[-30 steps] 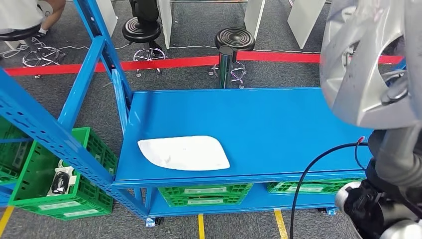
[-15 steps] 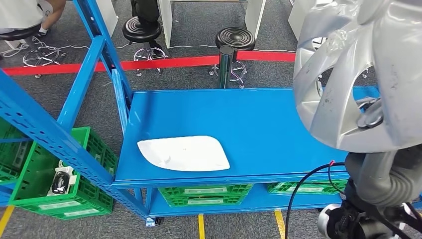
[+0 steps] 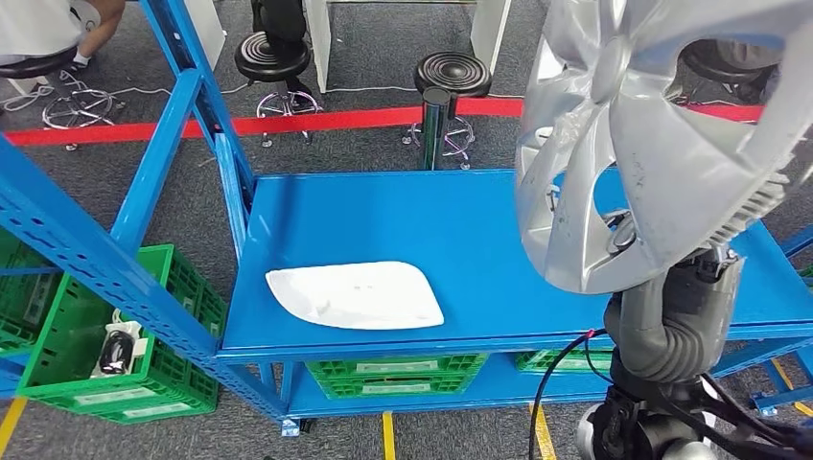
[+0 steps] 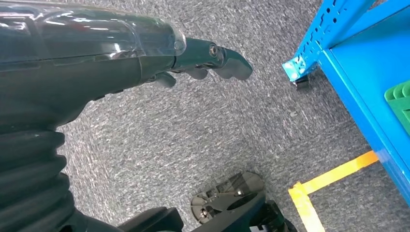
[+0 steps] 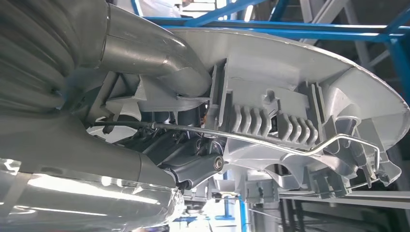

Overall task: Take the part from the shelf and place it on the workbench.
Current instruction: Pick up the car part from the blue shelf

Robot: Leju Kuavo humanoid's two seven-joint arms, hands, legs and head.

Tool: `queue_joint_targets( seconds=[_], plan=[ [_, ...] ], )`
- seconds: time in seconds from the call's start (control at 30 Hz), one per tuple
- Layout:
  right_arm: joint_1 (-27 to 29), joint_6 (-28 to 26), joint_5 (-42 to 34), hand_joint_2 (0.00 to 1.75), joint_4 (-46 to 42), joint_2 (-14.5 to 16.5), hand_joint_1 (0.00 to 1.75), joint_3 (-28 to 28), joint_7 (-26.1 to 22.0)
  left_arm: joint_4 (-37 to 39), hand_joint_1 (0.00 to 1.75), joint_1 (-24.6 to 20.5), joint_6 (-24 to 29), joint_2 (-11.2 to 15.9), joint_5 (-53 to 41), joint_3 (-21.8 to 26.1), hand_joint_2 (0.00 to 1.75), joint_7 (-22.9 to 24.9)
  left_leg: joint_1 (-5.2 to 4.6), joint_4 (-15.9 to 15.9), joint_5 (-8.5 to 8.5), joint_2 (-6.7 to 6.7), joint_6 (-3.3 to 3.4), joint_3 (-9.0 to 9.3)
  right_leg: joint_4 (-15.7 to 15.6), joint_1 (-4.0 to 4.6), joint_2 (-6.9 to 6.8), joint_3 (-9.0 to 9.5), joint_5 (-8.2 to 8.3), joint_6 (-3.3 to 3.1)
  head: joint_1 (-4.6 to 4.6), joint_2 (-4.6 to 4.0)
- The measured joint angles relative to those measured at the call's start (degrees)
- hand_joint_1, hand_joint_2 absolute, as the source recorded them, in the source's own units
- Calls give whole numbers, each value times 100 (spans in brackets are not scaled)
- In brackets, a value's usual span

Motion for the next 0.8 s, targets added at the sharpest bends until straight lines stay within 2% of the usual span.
queue_joint_targets(
  seconds=[0.13, 0.2, 0.27, 0.33, 0.37, 0.4, 0.43, 0.5, 0.53, 0.57, 0.6, 0.67, 0.7, 0.73, 0.8],
  plan=[
    [7, 15, -23, 175, 105, 34, 175, 49, -5, 0, 0, 1, 8, 8, -6, -2, 175, 51, -24, -5, -6, 0, 42, 2, -3, -25, 1, 4, 1, 43, -8, -1],
    [14, 32, -60, 175, 153, 46, 175, 70, -10, 1, 0, 4, 50, 12, -8, -13, 175, 140, 4, -41, 27, 9, 78, 23, 69, -25, 3, -15, -79, 73, -7, -1],
    [17, 51, -104, 175, 203, 54, 175, 85, -31, 2, 0, 9, 117, 15, -11, -27, 175, 251, 35, -72, 55, 20, 100, 43, 478, -31, 4, -166, -386, 110, 32, -1],
    [14, 58, -156, 175, 257, 63, 175, 103, -52, 2, 0, 23, 196, 23, -13, -63, 175, 363, 35, -72, 57, 31, 104, 37, 1214, -50, 3, -462, -768, 143, 67, -2],
    [14, 57, -189, 175, 286, 69, 175, 109, -61, 2, 0, 32, 237, 29, -14, -92, 175, 413, 35, -71, 58, 36, 103, 34, 1490, -59, 3, -573, -849, 150, 71, -2],
    [13, 56, -227, 175, 315, 73, 175, 113, -74, 2, 0, 39, 274, 36, -14, -125, 175, 462, 35, -70, 59, 39, 100, 31, 1586, -67, 3, -609, -815, 150, 74, -2],
    [10, 54, -265, 175, 341, 75, 175, 113, -90, 2, 0, 41, 301, 41, -15, -152, 175, 508, 35, -69, 63, 38, 94, 31, 1454, -73, 3, -545, -663, 140, 80, -2],
    [-8, 58, -335, 175, 390, 79, 175, 110, -120, 2, 0, 39, 327, 46, -15, -197, 175, 615, 33, -69, 77, 31, 70, 29, 740, -75, 16, -214, -253, 89, 90, -2],
    [-23, 63, -366, 175, 413, 82, 175, 109, -132, 2, 0, 37, 329, 46, -15, -223, 175, 670, 28, -68, 91, 27, 45, 17, 384, -68, 26, -53, -111, 60, 87, -1],
    [-40, 69, -392, 175, 436, 85, 175, 107, -144, 2, 0, 36, 333, 48, -15, -252, 175, 721, 27, -68, 112, 26, 11, 1, 143, -56, 36, 51, -39, 34, 83, -1],
    [-58, 74, -409, 175, 458, 87, 175, 104, -155, 2, 0, 35, 337, 50, -16, -278, 175, 756, 29, -69, 135, 26, -27, -17, 28, -42, 42, 95, -26, 15, 78, -2],
    [-87, 79, -426, 175, 503, 92, 175, 102, -168, 2, 0, 40, 345, 57, -17, -314, 175, 788, 42, -64, 169, 24, -108, -41, -27, -34, 26, 82, 24, -34, 73, -2],
    [-102, 80, -428, 175, 526, 96, 175, 103, -172, 2, 0, 42, 349, 61, -17, -327, 175, 793, 48, -30, 120, 23, -147, -61, -58, -43, 8, 72, 63, -69, 68, -2],
    [-117, 81, -431, 175, 547, 99, 175, 104, -176, 2, 0, 43, 354, 64, -17, -342, 175, 803, 55, 83, -11, 20, -186, -106, -90, -55, -11, 52, 110, -110, 45, -1],
    [-140, 84, -446, 175, 588, 115, 175, 105, -193, 2, 0, 44, 360, 70, -17, -390, 175, 833, 85, 604, -464, 11, -260, -282, -118, -68, -45, -22, 197, -160, -23, -1]
  ],
)
